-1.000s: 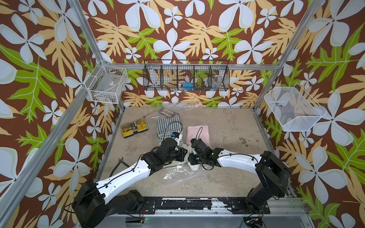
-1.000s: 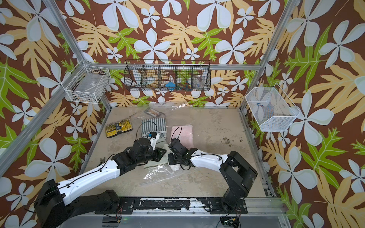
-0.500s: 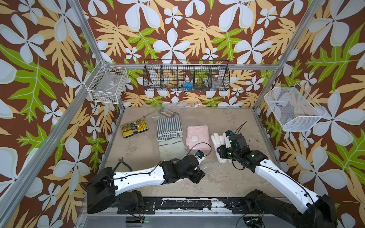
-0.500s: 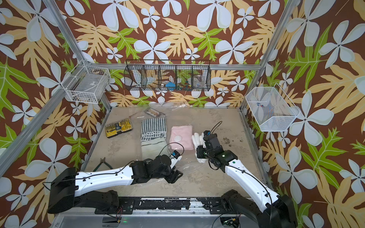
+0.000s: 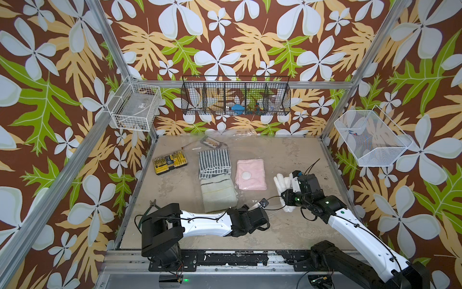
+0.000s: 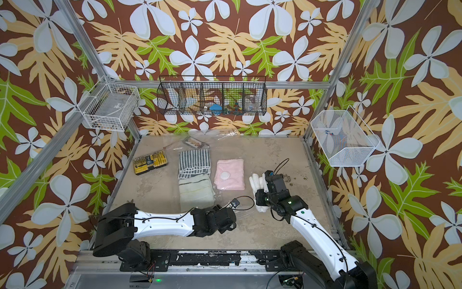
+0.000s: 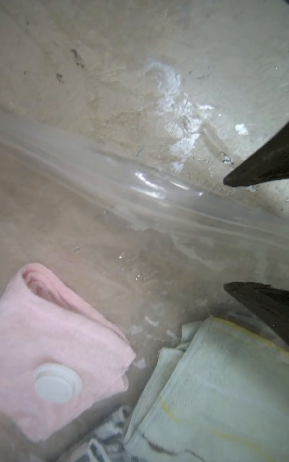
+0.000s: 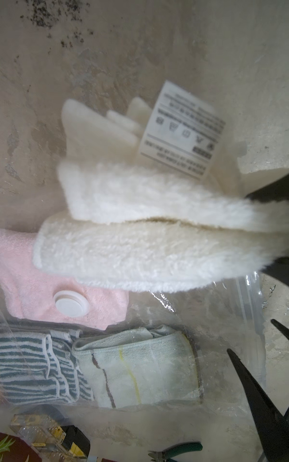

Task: Place the folded towel into the vacuum bag
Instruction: Open the vacuum bag at the center of the board.

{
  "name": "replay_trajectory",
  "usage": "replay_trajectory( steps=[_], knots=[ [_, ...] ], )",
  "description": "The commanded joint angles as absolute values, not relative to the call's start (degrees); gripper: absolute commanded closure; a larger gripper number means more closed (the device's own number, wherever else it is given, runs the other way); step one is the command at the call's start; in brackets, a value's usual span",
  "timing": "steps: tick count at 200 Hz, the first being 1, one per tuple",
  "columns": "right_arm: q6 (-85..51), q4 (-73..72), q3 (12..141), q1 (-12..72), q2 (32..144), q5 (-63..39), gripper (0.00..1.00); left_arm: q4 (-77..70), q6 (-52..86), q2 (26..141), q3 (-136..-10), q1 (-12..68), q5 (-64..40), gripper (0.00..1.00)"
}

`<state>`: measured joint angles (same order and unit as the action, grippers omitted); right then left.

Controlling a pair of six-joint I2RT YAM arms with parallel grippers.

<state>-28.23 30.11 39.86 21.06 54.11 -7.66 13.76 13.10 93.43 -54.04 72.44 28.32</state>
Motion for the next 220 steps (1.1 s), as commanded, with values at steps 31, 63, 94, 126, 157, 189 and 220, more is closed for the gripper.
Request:
replay_trajectory(
  steps=[31,63,94,126,157,189,220],
  knots=[
    [-29.9,34.6,38.8,21.1,48.5,-11.7,0.79,13.7,5.4,95.7,-56.6,72.5,34.9,0.55],
    [-32.3,38.3,37.5,21.9,44.9,-14.3,0.81,11.3,3.8,94.9,-56.2,72.3,33.4,0.60],
    [-34.9,39.8,34.0,25.0,42.1,-10.7,0.82,10.2,4.0,97.6,-56.3,72.3,31.6,0.60],
    [-36.6,39.1,33.0,26.2,41.2,-10.9,0.82,9.7,5.4,98.5,-54.7,72.3,31.9,0.66],
    [-35.9,40.4,34.1,27.4,42.4,-9.9,0.83,10.2,4.1,96.6,-55.0,70.7,32.9,0.83],
    [-37.8,40.8,34.8,32.1,43.4,-8.3,0.85,10.9,2.0,91.7,-57.4,66.2,29.3,0.99],
    [-42.6,39.6,36.7,44.8,44.8,-0.8,0.89,11.0,1.9,88.8,-61.0,61.5,21.6,1.00]
  ],
)
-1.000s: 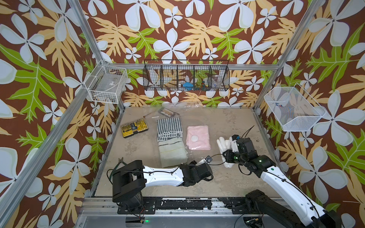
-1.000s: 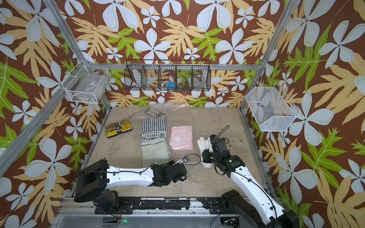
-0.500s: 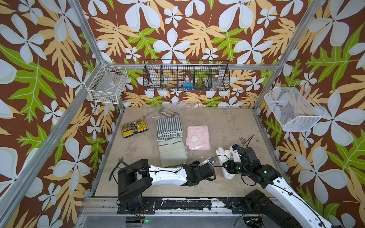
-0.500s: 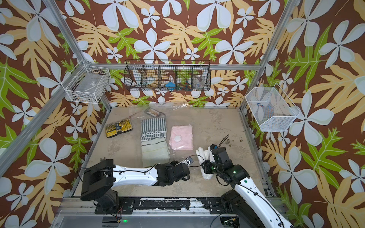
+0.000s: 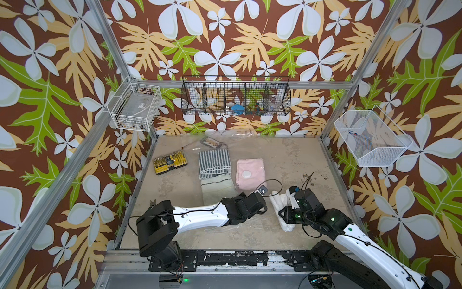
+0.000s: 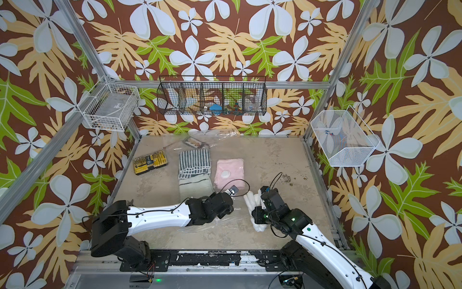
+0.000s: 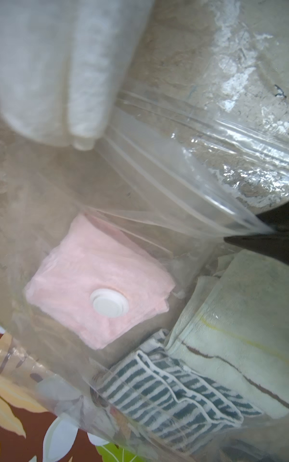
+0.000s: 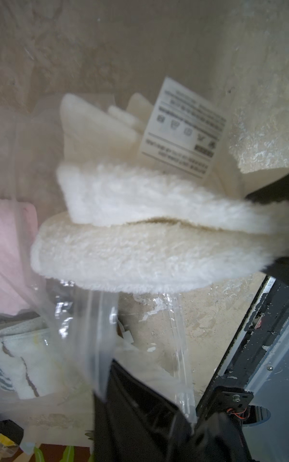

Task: Place the folded towel into the vacuum bag
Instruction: Open the vacuum bag at the center of the board, then place the towel in the vacuum bag.

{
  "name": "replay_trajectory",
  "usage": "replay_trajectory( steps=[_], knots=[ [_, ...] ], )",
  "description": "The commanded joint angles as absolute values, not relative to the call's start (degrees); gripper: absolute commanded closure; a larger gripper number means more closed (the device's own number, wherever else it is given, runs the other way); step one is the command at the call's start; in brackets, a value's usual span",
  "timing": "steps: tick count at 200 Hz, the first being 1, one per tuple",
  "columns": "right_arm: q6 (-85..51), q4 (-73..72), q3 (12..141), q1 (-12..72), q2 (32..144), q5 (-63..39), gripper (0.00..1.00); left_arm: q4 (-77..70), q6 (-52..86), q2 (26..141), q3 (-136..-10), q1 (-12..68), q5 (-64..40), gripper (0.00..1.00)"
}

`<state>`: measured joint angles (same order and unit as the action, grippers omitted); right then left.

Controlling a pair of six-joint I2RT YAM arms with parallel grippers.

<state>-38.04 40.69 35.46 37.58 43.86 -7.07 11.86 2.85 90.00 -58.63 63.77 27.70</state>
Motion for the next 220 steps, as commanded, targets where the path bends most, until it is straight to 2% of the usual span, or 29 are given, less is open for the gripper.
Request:
replay_trajectory(
  steps=[1,24,45,72,117,130,155,164,191,220],
  knots=[
    [-42.8,39.5,36.8,45.3,44.9,-0.5,0.89,11.0,1.9,88.8,-61.2,61.4,21.4,1.00],
    [-45.2,34.5,37.3,55.1,49.5,3.1,0.89,11.9,2.9,89.3,-64.3,60.5,18.9,1.00],
    [-44.2,29.2,38.6,59.0,55.9,3.5,0.89,13.0,5.0,89.5,-66.1,59.6,17.5,1.00],
    [-43.0,21.8,39.0,57.9,60.0,5.4,0.90,13.0,6.3,88.5,-65.9,59.4,15.2,1.00],
    [-36.8,15.0,38.9,49.6,67.5,3.3,0.87,11.9,6.8,87.2,-64.4,59.4,13.8,1.00],
    [-35.4,14.0,39.1,49.3,70.5,4.5,0.79,11.5,6.9,87.3,-64.0,59.4,13.6,1.00],
    [-35.5,16.2,40.7,49.1,76.6,5.1,0.38,10.9,7.5,87.5,-62.7,59.4,13.8,1.00],
    [-35.9,16.8,40.4,49.1,77.6,4.6,0.30,10.9,7.6,87.5,-62.2,59.4,13.9,1.00],
    [-38.2,18.6,38.0,49.0,74.0,3.1,0.22,10.7,7.6,87.0,-61.2,59.4,14.0,1.00],
    [-43.9,21.5,33.7,47.5,65.4,1.5,0.22,10.9,7.6,86.8,-61.1,59.4,13.7,1.00]
  ],
)
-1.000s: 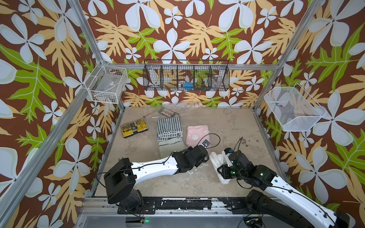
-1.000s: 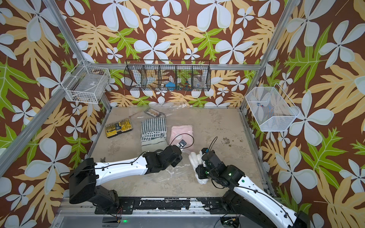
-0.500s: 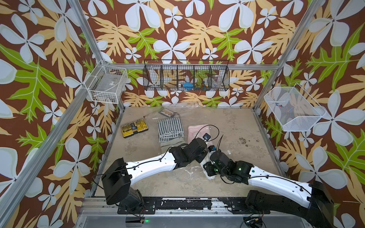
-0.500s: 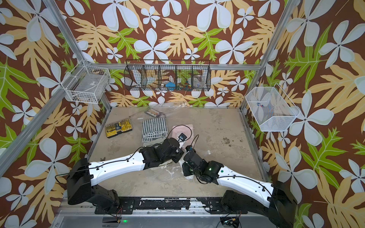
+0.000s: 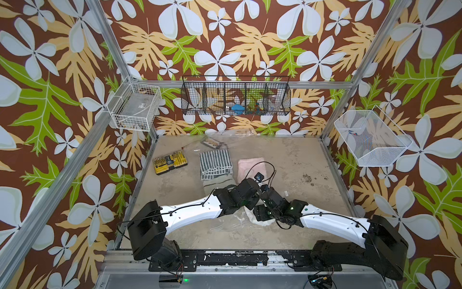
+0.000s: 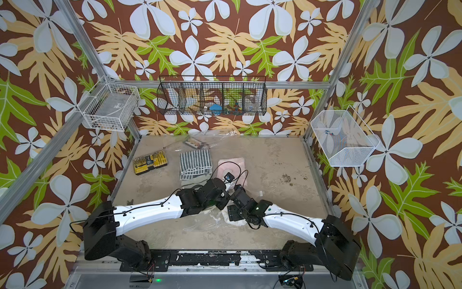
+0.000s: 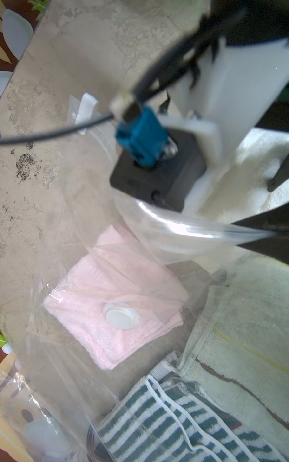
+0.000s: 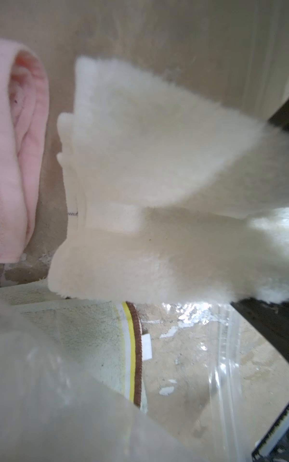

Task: Place the folded towel into the vacuum bag
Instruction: Place the towel in the vacuum bag.

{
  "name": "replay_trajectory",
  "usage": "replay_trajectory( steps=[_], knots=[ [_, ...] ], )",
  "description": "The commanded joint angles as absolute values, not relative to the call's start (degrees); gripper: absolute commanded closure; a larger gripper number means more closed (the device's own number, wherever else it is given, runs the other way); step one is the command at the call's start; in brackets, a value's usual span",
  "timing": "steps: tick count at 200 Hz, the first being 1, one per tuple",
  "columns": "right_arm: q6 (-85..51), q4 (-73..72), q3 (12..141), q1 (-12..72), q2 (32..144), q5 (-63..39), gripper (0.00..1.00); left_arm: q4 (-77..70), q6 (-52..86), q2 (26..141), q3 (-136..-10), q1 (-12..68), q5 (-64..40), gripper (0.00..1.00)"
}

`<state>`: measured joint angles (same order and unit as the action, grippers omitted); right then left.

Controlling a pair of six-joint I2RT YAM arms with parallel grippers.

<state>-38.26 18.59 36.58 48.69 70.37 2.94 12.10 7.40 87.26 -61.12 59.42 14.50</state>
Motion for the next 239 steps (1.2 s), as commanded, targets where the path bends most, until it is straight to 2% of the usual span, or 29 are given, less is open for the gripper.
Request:
replay_trajectory(
  steps=[1,29,53,96,167,212,239],
  knots=[
    [-44.2,21.6,33.5,47.4,65.2,1.4,0.22,10.9,7.6,86.8,-61.0,59.5,13.7,1.00],
    [-49.4,21.9,28.9,46.1,60.1,2.6,0.29,10.8,8.6,86.2,-61.0,59.4,12.7,1.00],
    [-47.9,18.8,28.7,43.5,62.7,1.1,0.31,10.4,9.5,86.2,-60.9,59.4,11.3,1.00],
    [-43.8,18.6,35.7,44.5,71.1,-4.8,0.19,9.9,10.5,86.6,-60.3,59.4,10.4,1.00],
    [-48.0,27.4,32.6,42.7,56.7,-5.5,0.13,9.8,9.7,87.3,-59.8,59.4,11.8,1.00],
    [-53.7,22.7,27.5,42.1,60.4,-4.2,0.27,9.2,11.4,87.3,-60.0,59.4,8.9,1.00],
    [-53.2,24.1,29.2,42.1,65.6,4.5,0.37,8.7,12.3,87.2,-59.6,59.4,7.9,1.00]
  ],
)
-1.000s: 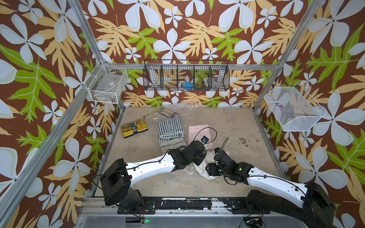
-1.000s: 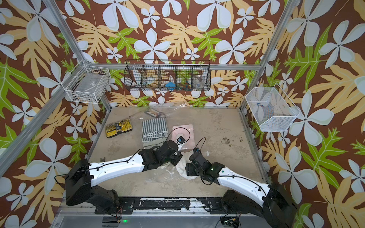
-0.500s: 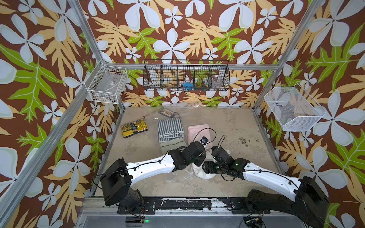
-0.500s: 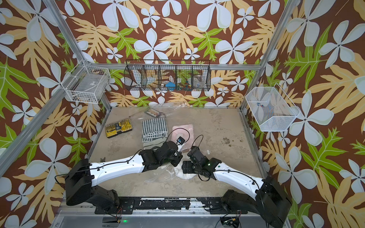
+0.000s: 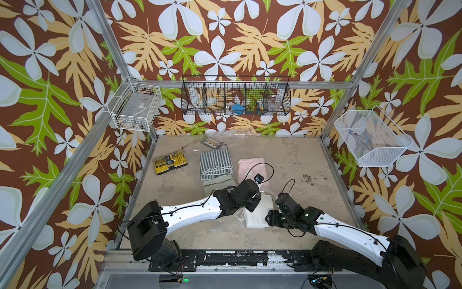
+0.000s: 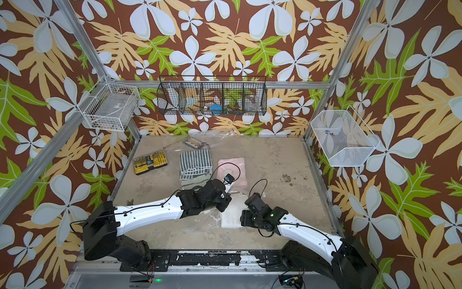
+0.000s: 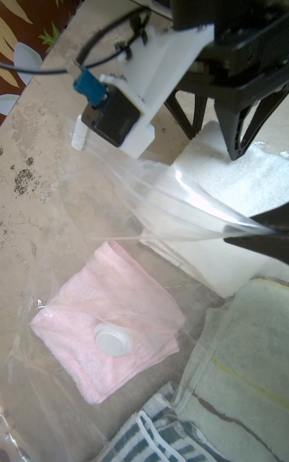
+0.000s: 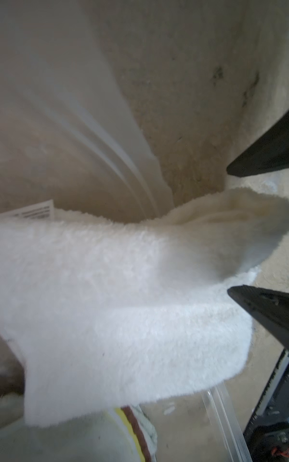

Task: Place the folded towel into the vacuum bag
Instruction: Place the towel in the vacuum bag.

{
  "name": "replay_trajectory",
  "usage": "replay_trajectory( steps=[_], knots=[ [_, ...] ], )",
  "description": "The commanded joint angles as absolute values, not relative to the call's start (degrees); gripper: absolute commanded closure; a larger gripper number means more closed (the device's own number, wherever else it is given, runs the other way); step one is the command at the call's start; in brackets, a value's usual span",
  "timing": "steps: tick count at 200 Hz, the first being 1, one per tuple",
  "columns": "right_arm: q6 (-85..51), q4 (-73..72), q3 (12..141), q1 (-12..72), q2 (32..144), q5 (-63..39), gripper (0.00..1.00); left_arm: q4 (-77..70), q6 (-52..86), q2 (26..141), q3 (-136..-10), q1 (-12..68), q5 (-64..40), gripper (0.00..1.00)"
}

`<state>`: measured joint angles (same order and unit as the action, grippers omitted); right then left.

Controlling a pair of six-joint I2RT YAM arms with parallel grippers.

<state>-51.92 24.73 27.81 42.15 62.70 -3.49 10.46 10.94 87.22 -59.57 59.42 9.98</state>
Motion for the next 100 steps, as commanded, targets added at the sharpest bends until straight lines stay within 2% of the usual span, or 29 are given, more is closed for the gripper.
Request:
replay_trajectory(
  steps=[1,26,45,82,100],
  knots=[
    [-53.2,24.3,29.4,42.1,65.8,4.8,0.37,8.8,12.3,87.2,-59.7,59.4,7.9,1.00],
    [-52.0,27.3,32.6,42.2,66.4,6.7,0.41,8.8,12.2,87.3,-59.5,59.4,7.8,1.00],
    [-54.5,27.2,31.5,42.4,63.5,2.5,0.37,8.5,12.3,87.6,-59.4,59.4,7.7,1.00],
    [-70.4,27.3,27.2,48.1,53.8,-2.9,0.29,7.9,12.7,88.3,-59.6,59.4,7.6,1.00],
    [-78.3,21.8,23.5,51.1,50.6,-6.4,0.27,7.6,13.1,88.0,-59.5,59.4,7.6,1.00]
  ],
)
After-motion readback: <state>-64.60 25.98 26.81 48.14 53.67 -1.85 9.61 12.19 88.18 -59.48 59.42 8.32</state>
